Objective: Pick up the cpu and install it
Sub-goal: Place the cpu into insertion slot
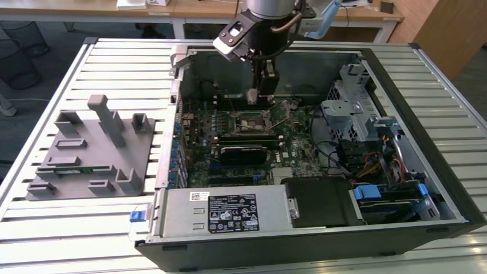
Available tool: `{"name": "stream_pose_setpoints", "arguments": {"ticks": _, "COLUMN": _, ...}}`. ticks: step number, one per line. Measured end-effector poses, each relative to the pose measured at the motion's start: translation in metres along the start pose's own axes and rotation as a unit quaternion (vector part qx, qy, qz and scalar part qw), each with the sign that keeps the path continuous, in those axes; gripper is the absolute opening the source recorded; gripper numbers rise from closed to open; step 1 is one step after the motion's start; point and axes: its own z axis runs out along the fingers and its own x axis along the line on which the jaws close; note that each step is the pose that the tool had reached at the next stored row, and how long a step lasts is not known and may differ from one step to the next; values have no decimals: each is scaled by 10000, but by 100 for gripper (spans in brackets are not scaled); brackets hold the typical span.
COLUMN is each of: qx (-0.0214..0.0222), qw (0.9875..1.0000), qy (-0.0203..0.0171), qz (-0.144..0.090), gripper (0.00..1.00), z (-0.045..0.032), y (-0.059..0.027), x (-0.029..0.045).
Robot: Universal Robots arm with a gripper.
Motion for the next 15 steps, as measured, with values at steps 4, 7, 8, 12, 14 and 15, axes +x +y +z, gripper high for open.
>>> {"name": "stream_pose_setpoints", "arguments": {"ticks": 4, "qx": -2, "qw": 10000, "qy": 1, "qz": 0, "gripper": 53, "z": 72, "y": -40, "x": 8}}
{"name": "stream_pose_setpoints", "arguments": {"ticks": 7, "qx": 0, "qw": 10000, "qy": -1, "qz": 14, "gripper": 53, "z": 107, "y": -41, "x": 35}}
{"name": "stream_pose_setpoints", "arguments": {"ticks": 8, "qx": -1, "qw": 10000, "qy": 0, "qz": 25, "gripper": 53, "z": 121, "y": -40, "x": 48}}
{"name": "stream_pose_setpoints", "arguments": {"ticks": 12, "qx": 0, "qw": 10000, "qy": 0, "qz": 45, "gripper": 53, "z": 181, "y": -40, "x": 63}}
{"name": "stream_pose_setpoints", "arguments": {"ticks": 14, "qx": 0, "qw": 10000, "qy": 0, "qz": 46, "gripper": 53, "z": 210, "y": -42, "x": 64}}
{"name": "stream_pose_setpoints", "arguments": {"ticks": 15, "qx": 0, "qw": 10000, "qy": 0, "qz": 46, "gripper": 53, "z": 222, "y": -42, "x": 64}}
